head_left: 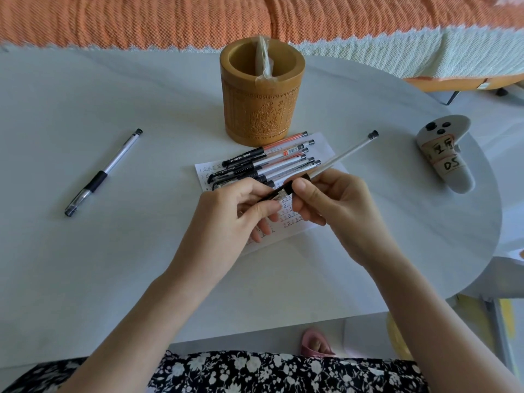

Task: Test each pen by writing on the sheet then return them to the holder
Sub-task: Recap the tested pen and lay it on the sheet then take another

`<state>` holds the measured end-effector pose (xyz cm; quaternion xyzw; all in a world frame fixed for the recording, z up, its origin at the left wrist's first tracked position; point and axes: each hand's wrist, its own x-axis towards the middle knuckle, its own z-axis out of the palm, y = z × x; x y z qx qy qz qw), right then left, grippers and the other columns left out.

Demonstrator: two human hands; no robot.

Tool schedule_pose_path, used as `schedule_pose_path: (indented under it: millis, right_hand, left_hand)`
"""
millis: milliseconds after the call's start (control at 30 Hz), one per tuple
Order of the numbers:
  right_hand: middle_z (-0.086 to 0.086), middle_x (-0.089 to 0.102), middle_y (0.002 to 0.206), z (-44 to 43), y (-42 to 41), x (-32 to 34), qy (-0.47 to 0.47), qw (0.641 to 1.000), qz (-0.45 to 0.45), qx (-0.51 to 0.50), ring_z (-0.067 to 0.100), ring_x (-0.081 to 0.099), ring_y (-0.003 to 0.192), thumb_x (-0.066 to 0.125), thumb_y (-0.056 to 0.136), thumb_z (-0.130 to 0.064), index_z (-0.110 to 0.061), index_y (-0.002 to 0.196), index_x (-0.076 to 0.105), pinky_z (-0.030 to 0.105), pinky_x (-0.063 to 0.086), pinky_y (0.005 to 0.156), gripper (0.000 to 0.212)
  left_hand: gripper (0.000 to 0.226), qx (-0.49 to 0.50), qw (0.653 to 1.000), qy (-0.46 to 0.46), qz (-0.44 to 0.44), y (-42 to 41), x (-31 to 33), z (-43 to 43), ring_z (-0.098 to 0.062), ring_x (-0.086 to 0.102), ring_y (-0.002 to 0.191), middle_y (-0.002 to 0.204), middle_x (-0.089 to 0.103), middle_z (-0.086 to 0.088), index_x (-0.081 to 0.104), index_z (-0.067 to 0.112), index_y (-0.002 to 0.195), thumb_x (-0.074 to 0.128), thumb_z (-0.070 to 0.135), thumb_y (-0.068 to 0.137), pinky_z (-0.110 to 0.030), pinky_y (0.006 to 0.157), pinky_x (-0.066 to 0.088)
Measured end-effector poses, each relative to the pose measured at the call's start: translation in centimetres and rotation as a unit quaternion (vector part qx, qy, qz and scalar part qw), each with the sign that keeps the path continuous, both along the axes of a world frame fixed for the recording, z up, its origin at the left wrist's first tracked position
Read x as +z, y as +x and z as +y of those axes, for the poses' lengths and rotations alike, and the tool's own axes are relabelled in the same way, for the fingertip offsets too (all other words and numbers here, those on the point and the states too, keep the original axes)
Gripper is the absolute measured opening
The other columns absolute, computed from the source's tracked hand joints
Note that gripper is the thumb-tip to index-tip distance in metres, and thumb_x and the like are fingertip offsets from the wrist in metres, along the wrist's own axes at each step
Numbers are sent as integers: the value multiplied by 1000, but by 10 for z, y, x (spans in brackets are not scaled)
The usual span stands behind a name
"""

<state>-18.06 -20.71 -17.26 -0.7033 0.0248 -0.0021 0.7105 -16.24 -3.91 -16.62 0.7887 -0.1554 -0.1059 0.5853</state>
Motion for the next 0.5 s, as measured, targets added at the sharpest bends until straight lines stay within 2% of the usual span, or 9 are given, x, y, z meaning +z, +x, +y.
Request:
schedule_pose_path:
  millis: [233, 367, 433, 500]
  right_hand:
    - [-3, 60, 56, 5, 0, 1, -2, 1000, 16, 8, 8, 50, 47, 61, 79, -26, -7, 88, 65, 13, 38, 46, 21]
    - [0, 61, 55, 6, 2, 2, -16, 999, 33, -17, 8, 49, 43, 61, 87, -22, -3, 86, 66, 15, 36, 44, 20]
    - [4, 61, 57, 7, 3, 2, -38, 998, 46, -30, 7, 47, 41, 61, 87, -26, -2, 85, 67, 15, 35, 44, 25]
    - [5, 60, 56, 5, 4, 3, -52, 996, 58, -45, 7, 46, 40, 60, 86, -35, -1, 90, 69, 15, 36, 44, 35]
  left_hand:
    - [4, 21, 999, 23, -30, -4, 0, -2, -11, 58, 52, 66, 67, 2, 68, 13, 88, 64, 12, 85, -22, 50, 50]
    - [4, 41, 989, 90, -106, 1, 4, 1, 0, 61, 60, 69, 69, 11, 69, 17, 88, 66, 18, 85, -11, 59, 45]
    - [7, 69, 976, 139, -150, 3, 5, 4, -1, 64, 69, 75, 70, 15, 69, 22, 90, 67, 26, 84, -21, 65, 50]
    - [11, 116, 953, 197, -197, 5, 5, 9, -9, 65, 75, 79, 70, 13, 69, 23, 91, 67, 30, 83, -29, 65, 50]
